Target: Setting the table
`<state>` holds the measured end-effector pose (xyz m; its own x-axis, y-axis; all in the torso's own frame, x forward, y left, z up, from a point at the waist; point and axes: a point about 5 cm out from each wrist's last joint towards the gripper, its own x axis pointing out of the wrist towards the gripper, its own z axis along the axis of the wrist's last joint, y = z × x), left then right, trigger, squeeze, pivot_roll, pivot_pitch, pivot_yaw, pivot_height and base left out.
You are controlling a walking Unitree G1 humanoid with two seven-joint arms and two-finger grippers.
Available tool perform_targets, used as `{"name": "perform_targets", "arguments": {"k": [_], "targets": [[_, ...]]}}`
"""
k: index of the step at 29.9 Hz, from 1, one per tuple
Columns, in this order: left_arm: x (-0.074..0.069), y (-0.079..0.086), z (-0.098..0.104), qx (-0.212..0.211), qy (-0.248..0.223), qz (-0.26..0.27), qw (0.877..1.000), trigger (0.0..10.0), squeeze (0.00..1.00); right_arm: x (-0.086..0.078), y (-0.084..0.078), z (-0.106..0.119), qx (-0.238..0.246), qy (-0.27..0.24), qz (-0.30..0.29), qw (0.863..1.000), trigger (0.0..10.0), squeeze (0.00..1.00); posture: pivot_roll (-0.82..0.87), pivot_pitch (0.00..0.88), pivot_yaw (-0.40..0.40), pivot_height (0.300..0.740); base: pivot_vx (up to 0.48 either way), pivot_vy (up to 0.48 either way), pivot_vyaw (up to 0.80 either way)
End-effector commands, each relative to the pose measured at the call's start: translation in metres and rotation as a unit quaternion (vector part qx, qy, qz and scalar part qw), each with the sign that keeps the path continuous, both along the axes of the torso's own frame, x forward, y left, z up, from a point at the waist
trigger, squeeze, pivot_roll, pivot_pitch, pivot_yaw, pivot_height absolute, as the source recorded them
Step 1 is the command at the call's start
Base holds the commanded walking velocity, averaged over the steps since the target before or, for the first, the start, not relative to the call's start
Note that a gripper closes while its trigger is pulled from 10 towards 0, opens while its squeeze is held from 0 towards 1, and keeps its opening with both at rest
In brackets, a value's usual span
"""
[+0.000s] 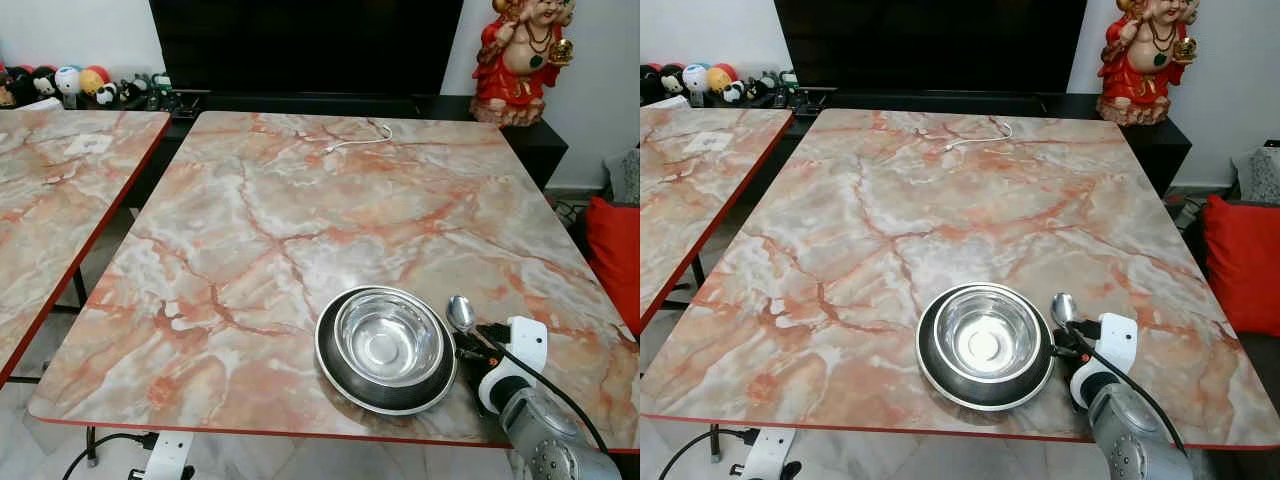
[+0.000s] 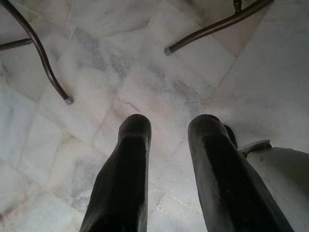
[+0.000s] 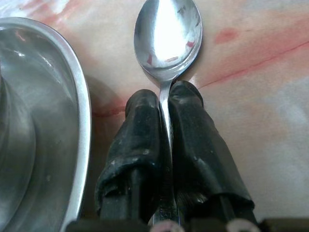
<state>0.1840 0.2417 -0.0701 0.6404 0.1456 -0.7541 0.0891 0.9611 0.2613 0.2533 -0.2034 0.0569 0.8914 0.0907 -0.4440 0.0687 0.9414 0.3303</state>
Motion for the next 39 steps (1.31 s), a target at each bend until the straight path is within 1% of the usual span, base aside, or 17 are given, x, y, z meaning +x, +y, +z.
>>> {"name": "perform_targets", "arguments": {"k": [1,3,12,13,22,26,30,38,39], "targets": [[-0.002,0.000,-0.001,0.000,0.004,-0.001,1.000,10.0,0.00,-0.004,-0.003,-0.008,-0.006,0.024,-0.011,1.000,10.0,0.00,0.04,0.022,-0.027,0.740,0.000,0.000,0.00],[-0.002,0.000,-0.001,-0.001,0.004,-0.002,1.000,10.0,0.00,-0.005,-0.004,-0.010,-0.013,0.028,-0.008,0.999,10.0,0.00,0.04,0.022,-0.027,0.740,0.000,0.000,0.00],[-0.003,0.001,-0.001,0.000,0.005,-0.002,1.000,10.0,0.00,-0.005,-0.004,-0.010,-0.014,0.028,-0.007,0.999,10.0,0.00,0.04,0.029,-0.026,0.740,0.000,0.000,0.00],[-0.003,0.001,-0.001,0.000,0.006,-0.001,1.000,10.0,0.00,-0.005,-0.006,-0.011,-0.017,0.029,-0.012,0.999,10.0,0.03,0.04,0.030,-0.025,0.740,0.000,0.000,0.00],[-0.004,0.002,-0.002,0.001,0.009,0.001,1.000,10.0,0.00,-0.006,-0.014,-0.010,-0.023,0.025,-0.035,0.999,10.0,0.02,0.04,0.032,-0.025,0.740,0.000,0.000,0.00],[-0.005,0.002,-0.002,0.000,0.010,-0.001,1.000,10.0,0.00,-0.005,-0.013,-0.009,-0.025,0.017,-0.034,0.999,10.0,0.02,0.04,0.032,-0.025,0.740,0.000,0.000,0.00],[-0.005,0.000,-0.002,0.004,0.012,-0.015,1.000,10.0,0.00,-0.005,-0.013,-0.009,-0.022,0.018,-0.037,0.999,10.0,0.04,0.04,0.032,-0.025,0.740,0.000,0.000,0.00],[-0.006,0.000,-0.003,0.003,0.013,-0.011,1.000,10.0,0.00,-0.005,-0.013,-0.010,-0.026,0.020,-0.036,0.999,10.0,0.07,0.04,0.031,-0.025,0.740,0.000,0.000,0.00],[-0.006,-0.001,-0.003,0.003,0.013,-0.011,1.000,10.0,0.00,-0.005,-0.012,-0.011,-0.026,0.021,-0.035,0.999,10.0,0.11,0.04,0.031,-0.025,0.740,0.000,0.000,0.00]]}}
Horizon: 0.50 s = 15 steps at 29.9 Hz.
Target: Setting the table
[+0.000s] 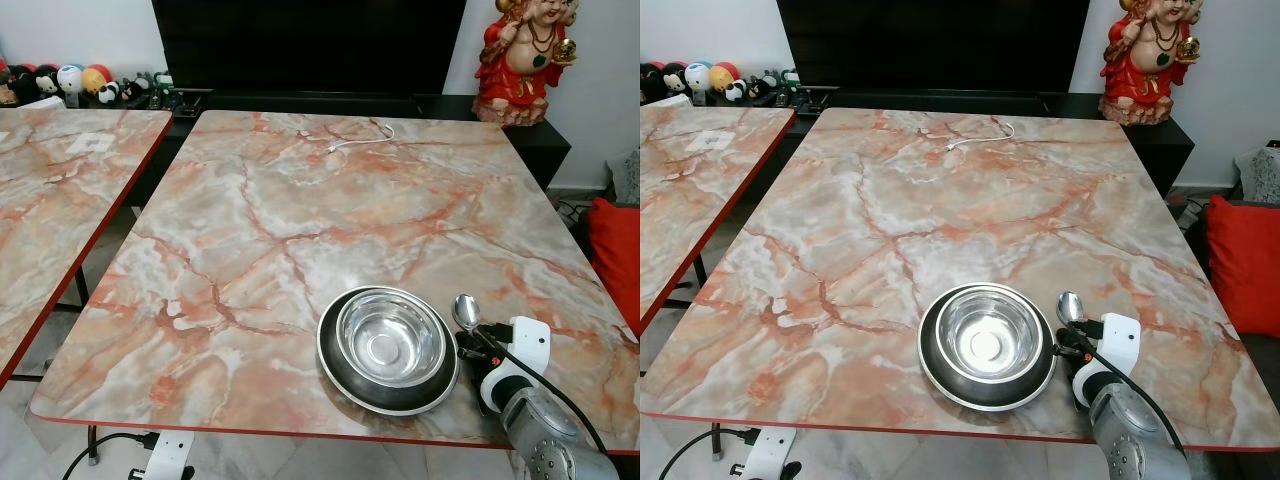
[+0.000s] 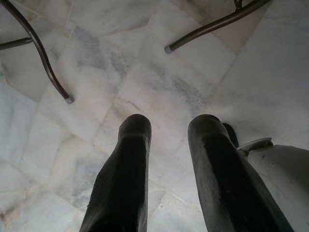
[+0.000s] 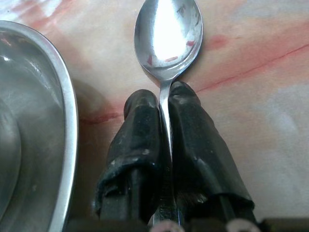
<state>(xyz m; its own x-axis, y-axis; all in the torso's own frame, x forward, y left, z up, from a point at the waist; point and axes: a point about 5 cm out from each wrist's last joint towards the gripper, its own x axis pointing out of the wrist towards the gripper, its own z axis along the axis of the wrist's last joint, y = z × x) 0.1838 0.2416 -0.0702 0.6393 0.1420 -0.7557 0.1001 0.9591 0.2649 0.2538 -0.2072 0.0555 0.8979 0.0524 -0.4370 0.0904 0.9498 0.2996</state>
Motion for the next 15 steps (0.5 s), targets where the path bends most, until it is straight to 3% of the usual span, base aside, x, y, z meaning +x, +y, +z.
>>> {"name": "perform_targets", "arguments": {"k": [1,3,4,7,10,12,14,15], "targets": [[-0.0056,-0.0008,-0.0031,0.001,0.011,-0.007,1.000,10.0,0.00,-0.0063,-0.0076,-0.0102,-0.008,0.027,-0.021,0.999,10.0,0.19,0.04,0.031,-0.025,0.740,0.000,0.000,0.00],[-0.0054,-0.0011,-0.0030,0.001,0.011,-0.007,1.000,10.0,0.00,-0.0065,-0.0075,-0.0104,-0.008,0.028,-0.021,0.999,10.0,0.20,0.04,0.031,-0.025,0.740,0.000,0.000,0.00],[-0.0052,-0.0014,-0.0030,0.000,0.010,-0.007,1.000,10.0,0.00,-0.0067,-0.0074,-0.0106,-0.008,0.028,-0.021,0.999,10.0,0.54,0.04,0.031,-0.025,0.740,0.000,0.000,0.00],[-0.0042,-0.0023,-0.0028,0.000,0.009,-0.008,1.000,10.0,0.00,-0.0075,-0.0076,-0.0114,-0.008,0.031,-0.021,0.999,10.0,0.55,0.04,0.031,-0.025,0.740,0.000,0.000,0.00],[-0.0037,-0.0028,-0.0026,0.001,0.008,-0.008,1.000,10.0,0.00,-0.0072,-0.0071,-0.0115,-0.007,0.031,-0.018,0.999,10.0,0.64,0.03,0.031,-0.024,0.740,0.000,0.000,0.00],[-0.0035,-0.0028,-0.0026,0.000,0.008,-0.008,1.000,10.0,0.00,-0.0073,-0.0070,-0.0117,-0.007,0.031,-0.019,0.999,10.0,0.64,0.03,0.031,-0.024,0.740,0.000,0.000,0.00],[-0.0040,-0.0023,-0.0026,0.000,0.008,-0.009,1.000,10.0,0.00,-0.0072,-0.0070,-0.0114,-0.008,0.031,-0.020,0.999,10.0,0.56,0.03,0.030,-0.025,0.740,0.000,0.000,0.00],[-0.0043,-0.0019,-0.0026,0.000,0.008,-0.009,1.000,10.0,0.00,-0.0072,-0.0072,-0.0114,-0.009,0.031,-0.021,0.999,10.0,0.42,0.03,0.030,-0.026,0.740,0.000,0.000,0.00]]}}
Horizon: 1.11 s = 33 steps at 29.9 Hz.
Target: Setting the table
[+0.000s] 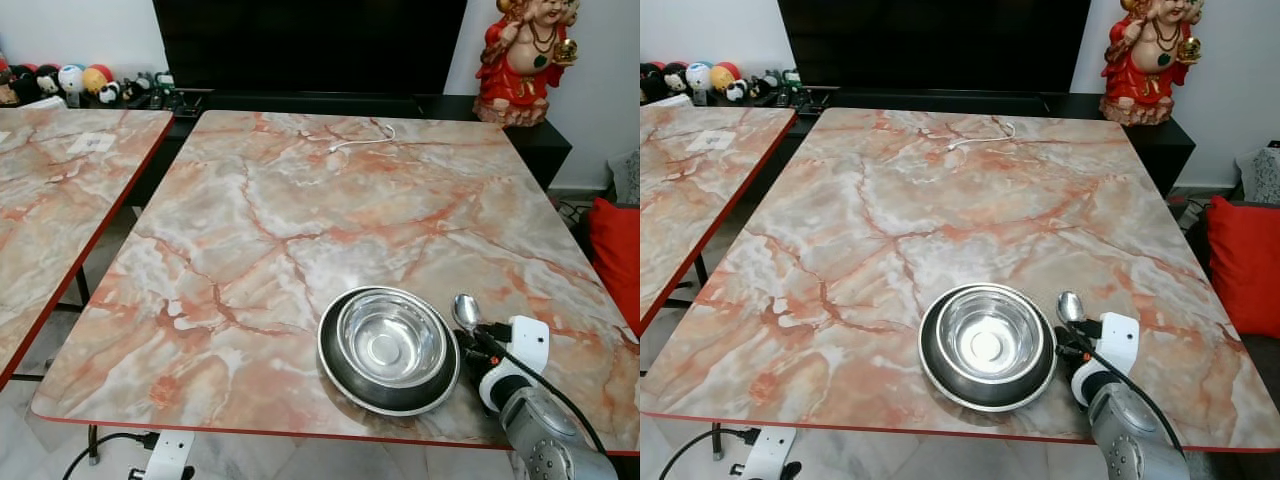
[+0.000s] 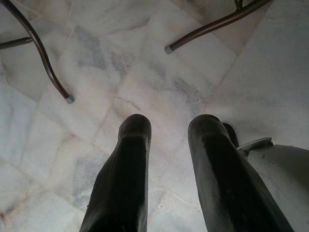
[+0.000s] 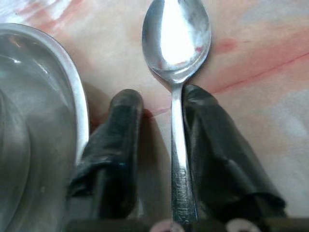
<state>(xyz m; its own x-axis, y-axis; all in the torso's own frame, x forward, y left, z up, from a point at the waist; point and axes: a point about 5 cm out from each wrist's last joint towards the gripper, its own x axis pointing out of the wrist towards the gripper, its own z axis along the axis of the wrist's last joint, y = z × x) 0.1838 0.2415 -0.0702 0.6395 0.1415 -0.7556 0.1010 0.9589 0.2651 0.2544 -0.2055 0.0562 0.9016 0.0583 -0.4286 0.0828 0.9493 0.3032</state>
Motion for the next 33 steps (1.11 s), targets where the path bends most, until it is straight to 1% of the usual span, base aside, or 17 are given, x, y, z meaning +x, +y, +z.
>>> {"name": "perform_targets", "arguments": {"k": [1,2,9,12,14,15,16,20,24,26,29,31,32,33], "targets": [[-0.004,-0.002,-0.003,-0.001,0.008,-0.009,1.000,10.0,0.00,-0.008,-0.009,-0.012,-0.011,0.036,-0.023,0.999,10.0,0.42,0.03,0.030,-0.026,0.740,0.000,0.000,0.00],[-0.005,-0.001,-0.003,-0.001,0.008,-0.008,1.000,10.0,0.00,-0.008,-0.010,-0.012,-0.011,0.036,-0.024,0.999,10.0,0.00,0.03,0.029,-0.027,0.740,0.000,0.000,0.00],[-0.006,0.001,-0.003,-0.001,0.009,-0.008,1.000,10.0,0.00,-0.009,-0.012,-0.012,-0.016,0.037,-0.030,0.999,10.0,0.00,0.03,0.029,-0.027,0.740,0.000,0.000,0.00],[-0.006,-0.001,-0.003,-0.002,0.009,-0.008,1.000,10.0,0.00,-0.008,-0.018,-0.010,-0.033,0.025,-0.052,0.998,10.0,0.00,0.03,0.029,-0.027,0.740,0.000,0.000,0.00],[-0.005,-0.002,-0.003,-0.002,0.009,-0.009,1.000,10.0,0.00,-0.006,-0.021,-0.005,-0.034,0.005,-0.064,0.997,10.0,0.00,0.03,0.029,-0.027,0.740,0.000,0.000,0.00],[-0.004,-0.004,-0.003,-0.003,0.009,-0.010,1.000,10.0,0.00,-0.002,-0.022,0.002,-0.027,-0.024,-0.067,0.997,10.0,0.00,0.03,0.029,-0.027,0.740,0.000,0.000,0.00],[-0.004,-0.004,-0.003,-0.003,0.009,-0.010,1.000,10.0,0.00,-0.001,-0.021,0.004,-0.025,-0.032,-0.065,0.997,10.0,0.00,0.03,0.026,-0.024,0.740,0.000,0.000,0.00],[-0.002,-0.006,-0.003,-0.003,0.008,-0.012,1.000,10.0,0.00,0.005,-0.019,0.026,-0.035,-0.111,-0.064,0.991,10.0,0.00,0.03,0.026,-0.025,0.740,0.000,0.000,0.00],[-0.002,-0.006,-0.003,-0.003,0.008,-0.012,1.000,10.0,0.00,0.007,-0.017,0.034,-0.040,-0.145,-0.058,0.987,10.0,0.00,0.03,0.026,-0.025,0.740,0.000,0.000,0.00],[-0.002,-0.006,-0.003,-0.004,0.007,-0.013,1.000,10.0,0.00,0.007,-0.016,0.038,-0.031,-0.163,-0.060,0.984,10.0,0.00,0.03,0.025,-0.023,0.740,0.000,0.000,0.00],[-0.001,-0.006,-0.002,-0.003,0.007,-0.014,1.000,10.0,0.00,0.007,-0.014,0.038,-0.033,-0.167,-0.051,0.984,10.0,0.00,0.03,0.026,-0.023,0.740,0.000,0.000,0.00],[-0.001,-0.005,-0.002,-0.003,0.008,-0.014,1.000,10.0,0.00,0.007,-0.015,0.039,-0.036,-0.179,-0.059,0.981,10.0,0.00,0.03,0.027,-0.024,0.740,0.000,0.000,0.00],[-0.001,-0.005,-0.002,-0.003,0.008,-0.016,1.000,10.0,0.00,0.008,-0.019,0.045,-0.041,-0.201,-0.082,0.975,10.0,0.00,0.03,0.030,-0.023,0.740,0.000,0.000,0.00],[-0.001,-0.005,-0.002,-0.002,0.009,-0.019,1.000,10.0,0.00,0.008,-0.023,0.049,-0.051,-0.211,-0.097,0.971,10.0,0.00,0.03,0.030,-0.023,0.740,0.000,0.000,0.00]]}}
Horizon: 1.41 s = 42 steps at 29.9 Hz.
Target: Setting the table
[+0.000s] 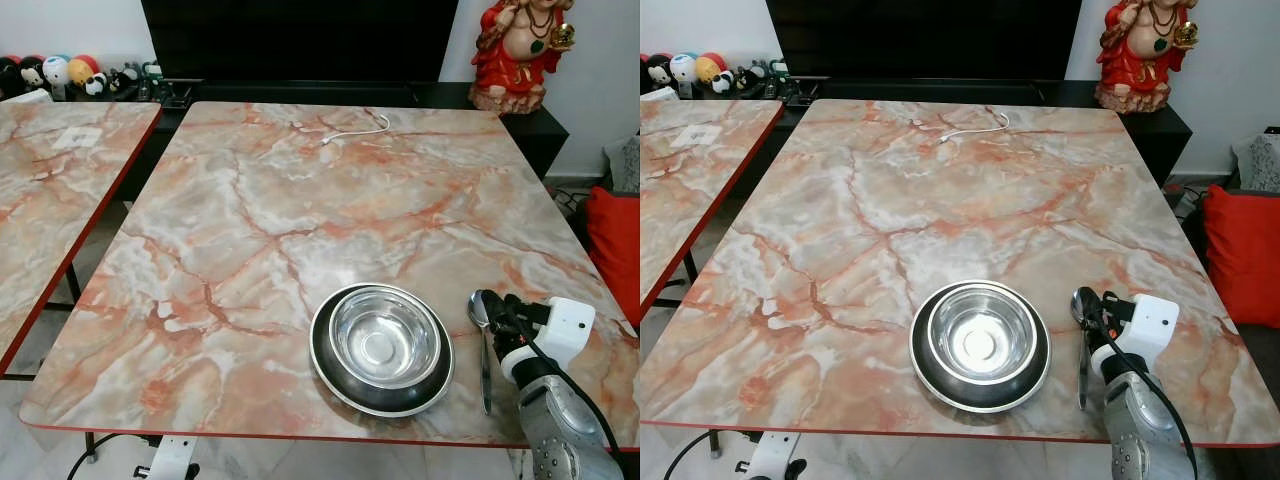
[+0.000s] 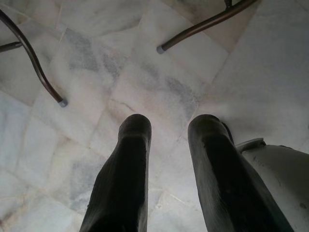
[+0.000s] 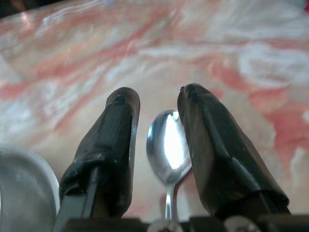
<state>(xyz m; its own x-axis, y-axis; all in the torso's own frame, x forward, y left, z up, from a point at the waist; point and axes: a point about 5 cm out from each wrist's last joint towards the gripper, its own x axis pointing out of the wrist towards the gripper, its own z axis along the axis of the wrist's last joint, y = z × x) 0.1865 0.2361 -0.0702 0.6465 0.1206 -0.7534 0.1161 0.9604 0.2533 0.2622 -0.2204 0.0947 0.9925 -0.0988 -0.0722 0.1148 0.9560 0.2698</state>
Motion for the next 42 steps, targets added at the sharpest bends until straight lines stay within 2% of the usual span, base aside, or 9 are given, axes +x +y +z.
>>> {"name": "perform_targets", "arguments": {"k": [1,4,7,10,12,14,20,29,42], "targets": [[-0.004,0.000,-0.002,0.005,0.012,-0.012,1.000,10.0,0.00,0.000,-0.011,0.013,-0.018,-0.035,-0.039,0.998,10.0,0.00,0.03,0.030,-0.023,0.740,0.000,0.000,0.00],[-0.005,0.000,-0.003,0.006,0.013,-0.012,1.000,10.0,0.00,0.001,-0.028,0.016,-0.030,-0.033,-0.091,0.995,10.0,0.00,0.03,0.030,-0.023,0.740,0.000,0.000,0.00],[-0.006,0.000,-0.003,0.006,0.013,-0.012,1.000,10.0,0.00,0.001,-0.045,0.007,-0.094,0.022,-0.114,0.989,10.0,0.00,0.03,0.030,-0.025,0.740,0.000,0.000,0.00],[-0.005,0.000,-0.003,0.006,0.012,-0.011,1.000,10.0,0.00,0.001,-0.057,0.001,-0.101,0.054,-0.140,0.984,10.0,0.00,0.03,0.032,-0.024,0.740,0.000,0.000,0.00],[-0.006,-0.001,-0.003,0.005,0.013,-0.012,1.000,10.0,0.00,0.002,-0.070,-0.011,-0.128,0.124,-0.160,0.971,10.0,0.00,0.02,0.032,-0.022,0.740,0.000,0.000,0.00],[-0.006,-0.001,-0.003,0.005,0.013,-0.013,1.000,10.0,0.00,0.004,-0.072,-0.017,-0.134,0.153,-0.157,0.966,10.0,0.00,0.02,0.031,-0.019,0.740,0.000,0.000,0.00],[-0.005,-0.002,-0.003,0.003,0.013,-0.013,1.000,10.0,0.00,0.016,-0.067,-0.022,-0.125,0.168,-0.117,0.971,10.0,0.00,0.03,0.031,-0.022,0.740,0.000,0.000,0.00],[-0.006,-0.001,-0.003,0.004,0.012,-0.010,1.000,10.0,0.00,0.028,-0.039,-0.024,-0.091,0.174,-0.032,0.980,10.0,0.00,0.04,0.026,-0.025,0.740,0.000,0.000,0.00],[-0.004,0.002,-0.001,0.008,0.010,-0.013,1.000,10.0,0.00,0.032,-0.029,-0.026,-0.106,0.181,-0.009,0.978,10.0,0.00,0.04,0.014,-0.017,0.740,0.000,0.000,0.00]]}}
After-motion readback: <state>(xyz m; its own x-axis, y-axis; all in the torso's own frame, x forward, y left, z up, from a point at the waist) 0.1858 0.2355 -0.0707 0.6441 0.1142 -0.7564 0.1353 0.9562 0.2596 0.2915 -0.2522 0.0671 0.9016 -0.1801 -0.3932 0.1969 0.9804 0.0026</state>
